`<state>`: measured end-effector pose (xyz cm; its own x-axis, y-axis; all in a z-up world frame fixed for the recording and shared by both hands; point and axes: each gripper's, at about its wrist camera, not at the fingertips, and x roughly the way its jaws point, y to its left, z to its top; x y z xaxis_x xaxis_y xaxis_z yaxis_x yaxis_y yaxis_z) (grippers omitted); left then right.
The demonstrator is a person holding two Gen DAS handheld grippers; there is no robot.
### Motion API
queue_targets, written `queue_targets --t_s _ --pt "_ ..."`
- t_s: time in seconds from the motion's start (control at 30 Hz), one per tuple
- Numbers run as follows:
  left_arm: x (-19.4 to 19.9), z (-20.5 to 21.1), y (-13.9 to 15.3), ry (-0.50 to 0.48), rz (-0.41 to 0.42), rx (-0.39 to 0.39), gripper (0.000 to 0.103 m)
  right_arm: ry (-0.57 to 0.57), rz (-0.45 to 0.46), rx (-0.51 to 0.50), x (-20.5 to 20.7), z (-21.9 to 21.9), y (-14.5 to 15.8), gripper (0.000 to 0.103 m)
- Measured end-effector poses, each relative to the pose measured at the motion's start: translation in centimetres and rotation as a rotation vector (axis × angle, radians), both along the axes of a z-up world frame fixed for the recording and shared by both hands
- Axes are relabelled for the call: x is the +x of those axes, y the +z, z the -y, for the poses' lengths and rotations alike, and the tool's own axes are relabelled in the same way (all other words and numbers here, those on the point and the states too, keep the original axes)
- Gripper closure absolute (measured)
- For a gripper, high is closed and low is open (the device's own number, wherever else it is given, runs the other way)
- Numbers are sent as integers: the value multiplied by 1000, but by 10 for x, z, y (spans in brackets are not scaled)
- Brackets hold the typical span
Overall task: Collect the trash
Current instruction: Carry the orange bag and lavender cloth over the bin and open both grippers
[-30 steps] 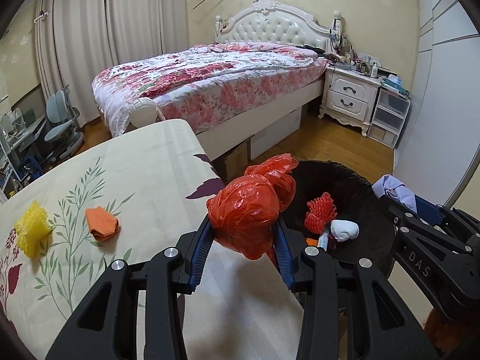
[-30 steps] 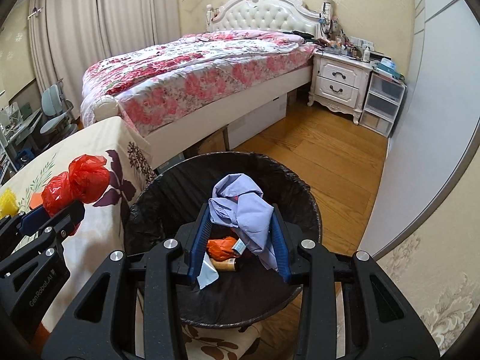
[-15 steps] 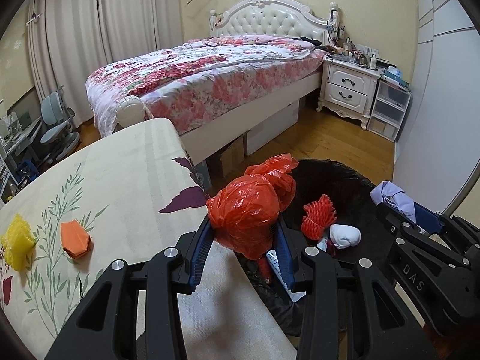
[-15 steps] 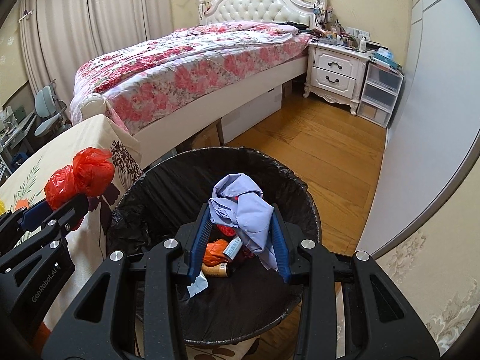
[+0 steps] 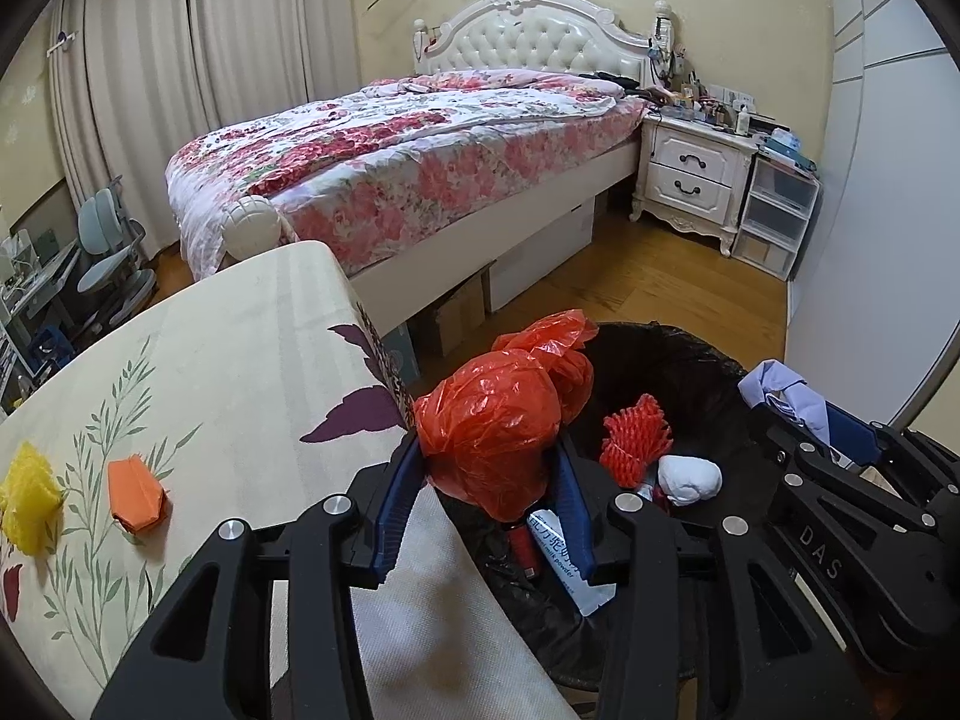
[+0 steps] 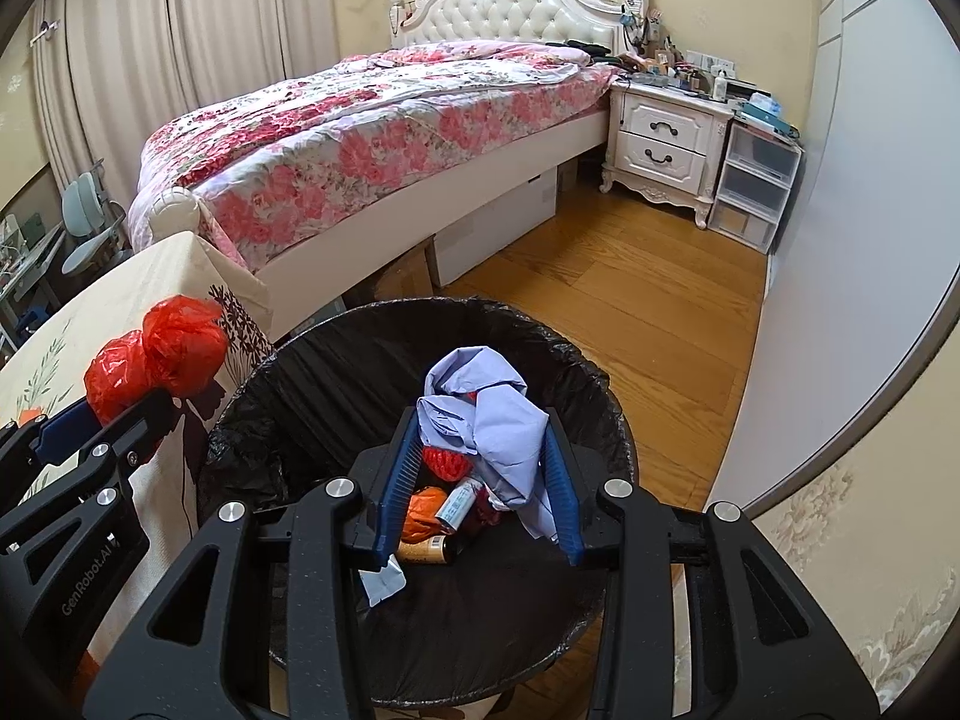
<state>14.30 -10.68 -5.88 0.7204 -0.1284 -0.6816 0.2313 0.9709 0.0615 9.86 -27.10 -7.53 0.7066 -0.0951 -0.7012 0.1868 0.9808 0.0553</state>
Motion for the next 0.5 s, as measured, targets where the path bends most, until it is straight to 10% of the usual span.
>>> queue_targets --t_s 0.2,0.5 --pt "-4 3 2 -6 32 16 29 -11 10 -9 -1 2 1 54" --pt "-5 -5 7 15 33 -8 21 -29 33 -31 -6 2 10 44"
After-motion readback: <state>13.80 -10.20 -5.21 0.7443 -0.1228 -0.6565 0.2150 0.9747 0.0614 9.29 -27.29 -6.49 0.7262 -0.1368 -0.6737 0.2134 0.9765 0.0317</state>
